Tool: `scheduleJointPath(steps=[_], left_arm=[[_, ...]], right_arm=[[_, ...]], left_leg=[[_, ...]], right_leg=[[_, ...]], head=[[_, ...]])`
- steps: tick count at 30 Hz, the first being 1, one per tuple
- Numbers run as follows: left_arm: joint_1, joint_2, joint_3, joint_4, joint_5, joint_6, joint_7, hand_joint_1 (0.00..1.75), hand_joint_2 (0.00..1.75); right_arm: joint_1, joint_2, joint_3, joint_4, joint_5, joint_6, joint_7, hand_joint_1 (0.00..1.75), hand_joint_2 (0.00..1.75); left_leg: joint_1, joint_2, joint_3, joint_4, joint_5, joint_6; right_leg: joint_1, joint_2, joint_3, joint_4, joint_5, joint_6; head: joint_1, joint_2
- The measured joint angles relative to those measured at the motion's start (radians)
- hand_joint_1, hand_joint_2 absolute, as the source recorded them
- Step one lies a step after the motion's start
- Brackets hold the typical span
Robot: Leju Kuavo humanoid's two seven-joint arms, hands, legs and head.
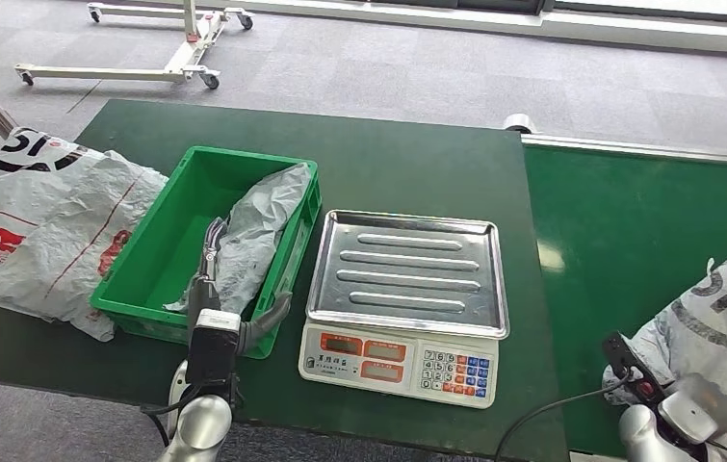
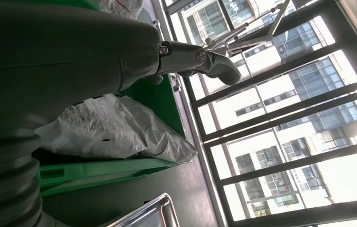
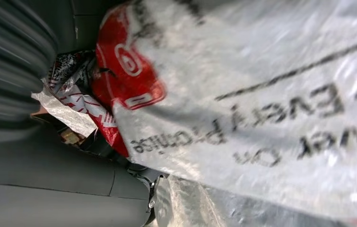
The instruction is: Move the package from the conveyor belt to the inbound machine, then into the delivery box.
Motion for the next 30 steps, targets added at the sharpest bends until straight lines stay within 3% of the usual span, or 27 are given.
scheduleJointPath(steps=[3,4,7,8,9,12,15,16,23,30], left_arm=[[0.011,0.0,0.008,-0.016,0.0,0.0,-0.002,0.0,1.75],[0.015,0.0,0.011,-0.022,0.0,-0.001,-0.004,0.0,1.75],[0.024,-0.003,0.021,-0.039,0.0,-0.003,-0.01,0.0,1.75],[0.026,-0.005,0.024,-0.042,0.001,-0.003,-0.013,0.0,1.75],[0.027,-0.007,0.027,-0.044,0.002,-0.003,-0.016,0.0,1.75],[0.027,-0.01,0.029,-0.045,0.008,-0.003,-0.023,0.0,1.75],[0.02,-0.013,0.03,-0.039,0.012,-0.003,-0.025,0.0,1.75],[0.017,-0.014,0.03,-0.036,0.015,-0.003,-0.026,0.0,1.75],[0.01,-0.014,0.03,-0.017,0.034,0.007,-0.039,0.0,1.75],[0.0,-0.013,0.03,-0.001,0.041,0.014,-0.039,0.0,1.75]], right_arm=[[-0.004,0.0,0.078,-0.063,0.001,-0.097,0.005,1.72,1.75],[-0.012,-0.001,0.126,-0.105,0.001,-0.121,0.013,1.63,1.75],[-0.061,-0.002,0.315,-0.267,0.004,-0.128,0.054,0.89,1.75],[-0.086,-0.005,0.39,-0.322,0.004,-0.122,0.075,0.72,1.75],[-0.114,-0.011,0.47,-0.371,0.004,-0.117,0.093,0.69,1.75],[-0.201,-0.031,0.694,-0.463,0.004,-0.112,0.117,0.84,1.75],[-0.254,-0.034,0.848,-0.484,0.003,-0.118,0.119,1.54,1.75],[-0.264,-0.034,0.886,-0.485,0.003,-0.124,0.119,1.71,1.75],[-0.28,-0.03,1.042,-0.483,0.0,-0.157,0.092,1.75,1.75],[-0.279,-0.009,1.087,-0.483,0.0,-0.16,0.019,1.75,1.75]], left_leg=[[0.0,0.001,-0.005,0.0,0.0,0.0],[0.0,0.001,-0.007,-0.001,0.0,-0.001],[-0.001,0.005,-0.004,-0.001,0.001,-0.002],[-0.001,0.005,-0.002,-0.001,0.003,-0.003],[0.0,0.006,-0.001,-0.001,0.004,-0.003],[0.0,0.005,-0.001,-0.001,0.005,-0.004],[0.001,0.004,-0.002,-0.001,0.005,-0.004],[0.001,0.003,-0.002,-0.001,0.005,-0.004],[0.001,0.003,-0.002,-0.001,0.004,-0.003],[0.001,0.002,-0.003,-0.001,0.004,-0.003]], right_leg=[[0.0,0.001,0.0,0.0,0.0,0.0],[0.0,0.002,-0.001,0.001,0.0,0.0],[0.001,0.005,-0.004,0.001,0.001,-0.002],[0.001,0.006,-0.005,0.001,0.002,-0.003],[0.001,0.006,-0.006,0.001,0.003,-0.004],[0.003,0.005,-0.006,0.001,0.003,-0.004],[0.003,0.004,-0.006,0.001,0.002,-0.004],[0.003,0.004,-0.006,0.001,0.002,-0.004],[0.002,0.003,-0.006,0.001,0.002,-0.004],[0.002,0.002,-0.006,0.001,0.002,-0.004]], head=[[0.0,0.0],[0.0,0.0],[0.0,0.0],[0.0,0.0],[0.0,0.0],[0.0,0.0],[0.0,0.0],[0.0,0.0],[0.0,0.0],[0.0,0.0]])
